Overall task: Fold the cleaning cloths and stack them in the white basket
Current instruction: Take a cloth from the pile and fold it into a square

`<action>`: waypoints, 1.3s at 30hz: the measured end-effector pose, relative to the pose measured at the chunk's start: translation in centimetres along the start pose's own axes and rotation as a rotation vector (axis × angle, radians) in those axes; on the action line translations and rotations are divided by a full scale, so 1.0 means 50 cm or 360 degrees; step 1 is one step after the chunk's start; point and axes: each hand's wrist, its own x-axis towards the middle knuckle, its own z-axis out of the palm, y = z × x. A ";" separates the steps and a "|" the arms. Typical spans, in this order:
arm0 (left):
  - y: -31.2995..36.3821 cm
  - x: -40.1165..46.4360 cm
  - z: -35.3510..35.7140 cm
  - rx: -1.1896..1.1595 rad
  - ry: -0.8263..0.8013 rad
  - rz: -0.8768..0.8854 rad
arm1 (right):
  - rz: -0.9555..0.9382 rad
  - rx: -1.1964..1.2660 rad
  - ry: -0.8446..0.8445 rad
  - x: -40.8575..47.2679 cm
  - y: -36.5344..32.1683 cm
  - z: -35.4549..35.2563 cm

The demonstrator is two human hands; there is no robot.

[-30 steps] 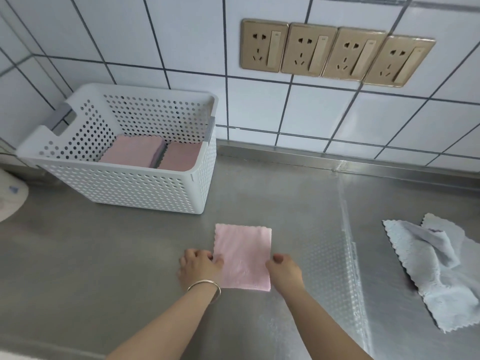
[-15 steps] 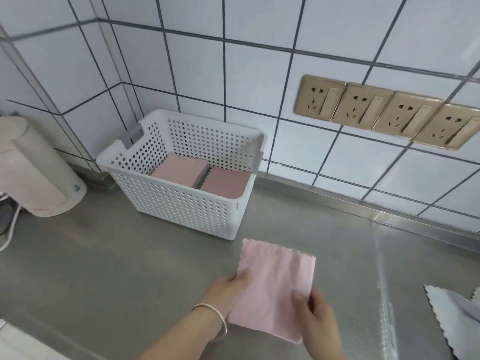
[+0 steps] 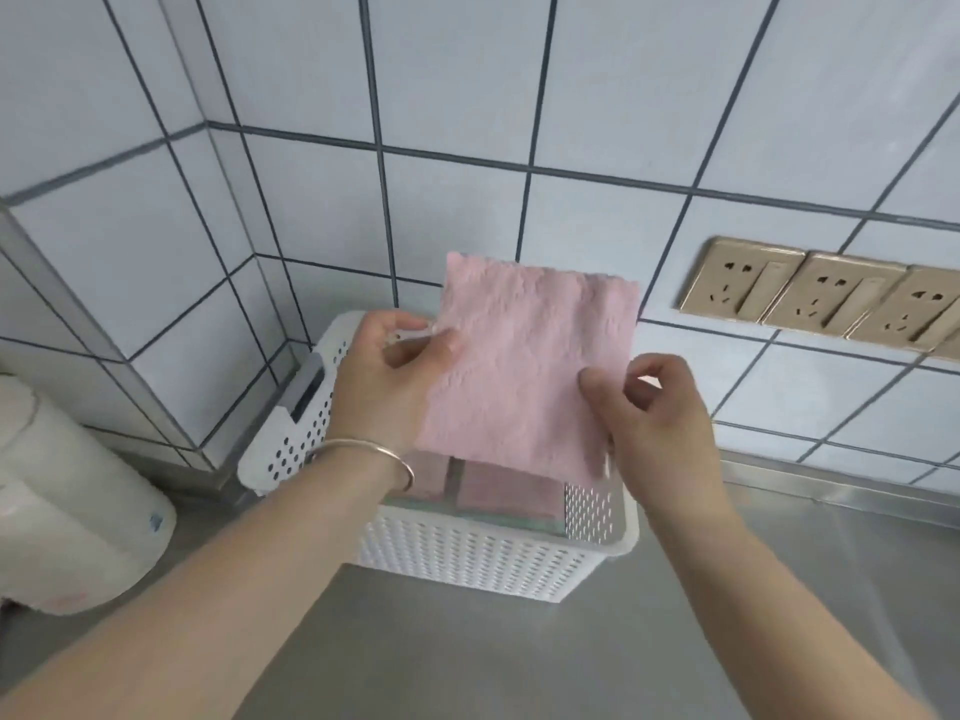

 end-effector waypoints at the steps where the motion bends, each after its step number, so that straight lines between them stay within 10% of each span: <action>1: -0.017 0.040 -0.002 0.0129 0.0036 0.0041 | 0.0019 -0.0100 0.0050 0.025 0.003 0.029; 16: -0.324 0.263 0.080 0.1677 -0.1217 -0.0040 | 0.0581 -0.2032 -0.0702 0.239 0.226 0.199; 27: -0.417 0.254 0.077 0.1793 -0.1401 -0.0030 | 0.0788 -0.2217 -0.0928 0.259 0.296 0.227; 34: -0.384 0.244 0.056 0.2344 -0.1700 0.0929 | 0.0100 -0.2453 -0.1076 0.232 0.284 0.245; 39: -0.436 0.249 0.055 0.2607 -0.2080 0.0514 | 0.0362 -0.2487 -0.1362 0.231 0.355 0.236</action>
